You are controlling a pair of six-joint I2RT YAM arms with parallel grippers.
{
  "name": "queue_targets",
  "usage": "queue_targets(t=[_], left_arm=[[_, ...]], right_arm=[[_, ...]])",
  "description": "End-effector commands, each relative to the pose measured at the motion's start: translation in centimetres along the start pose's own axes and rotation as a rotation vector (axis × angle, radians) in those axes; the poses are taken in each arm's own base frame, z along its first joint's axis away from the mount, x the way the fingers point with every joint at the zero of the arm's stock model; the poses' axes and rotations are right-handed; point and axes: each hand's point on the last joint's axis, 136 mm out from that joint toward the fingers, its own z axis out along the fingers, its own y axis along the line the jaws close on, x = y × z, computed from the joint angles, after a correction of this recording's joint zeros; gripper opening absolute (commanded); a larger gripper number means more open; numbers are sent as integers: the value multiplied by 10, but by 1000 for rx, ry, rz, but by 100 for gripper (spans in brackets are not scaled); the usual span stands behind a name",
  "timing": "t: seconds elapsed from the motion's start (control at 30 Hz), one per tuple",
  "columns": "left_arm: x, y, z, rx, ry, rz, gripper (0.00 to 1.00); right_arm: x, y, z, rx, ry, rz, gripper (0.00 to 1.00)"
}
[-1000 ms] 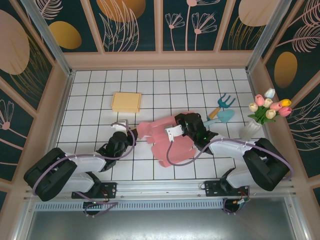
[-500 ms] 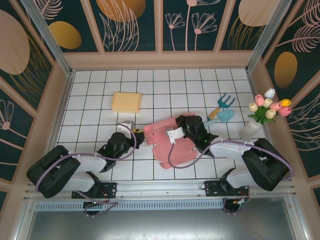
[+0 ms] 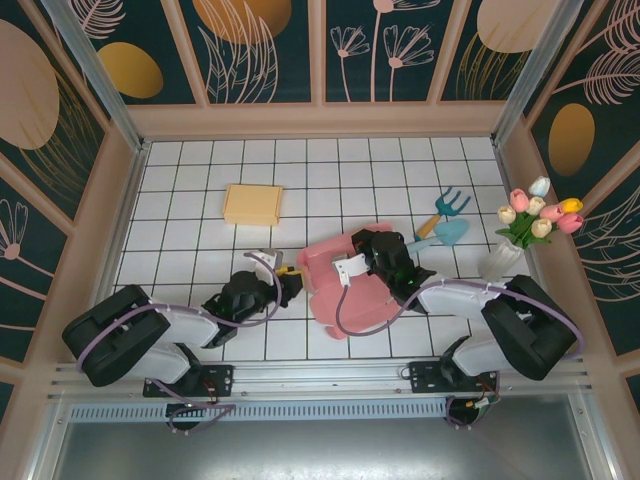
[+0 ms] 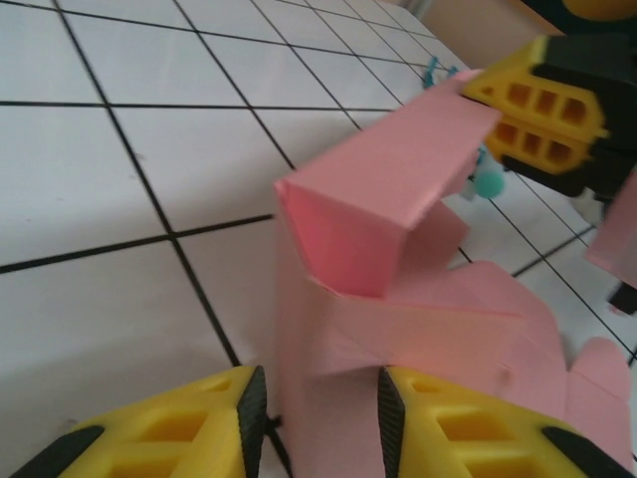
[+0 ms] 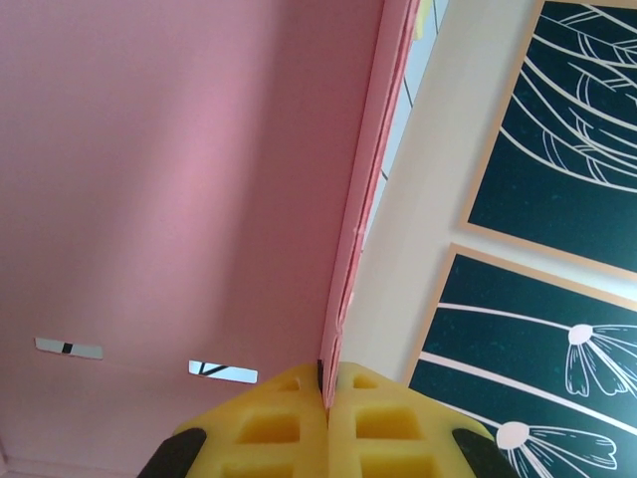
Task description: Fold the paper box
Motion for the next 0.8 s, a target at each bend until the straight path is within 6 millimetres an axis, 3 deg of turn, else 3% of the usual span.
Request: queue_targets(t=[0.0,0.3,0.6,0.77], left_arm=[[-10,-8,0,29,-37,-38,39],[-4,-2,8,-9,-26,-39,40],[10,-4,33,-35,19,-48,40],[9,8,39,-109,5,-66,44]], right_arm=[[-6,10,0,-18,-22,-20,0],[-2,31,1,-91,-1,-107,0],[-6,27,-1,-75,-11,-101,0],[-7,30,0,-83,-11,-104,0]])
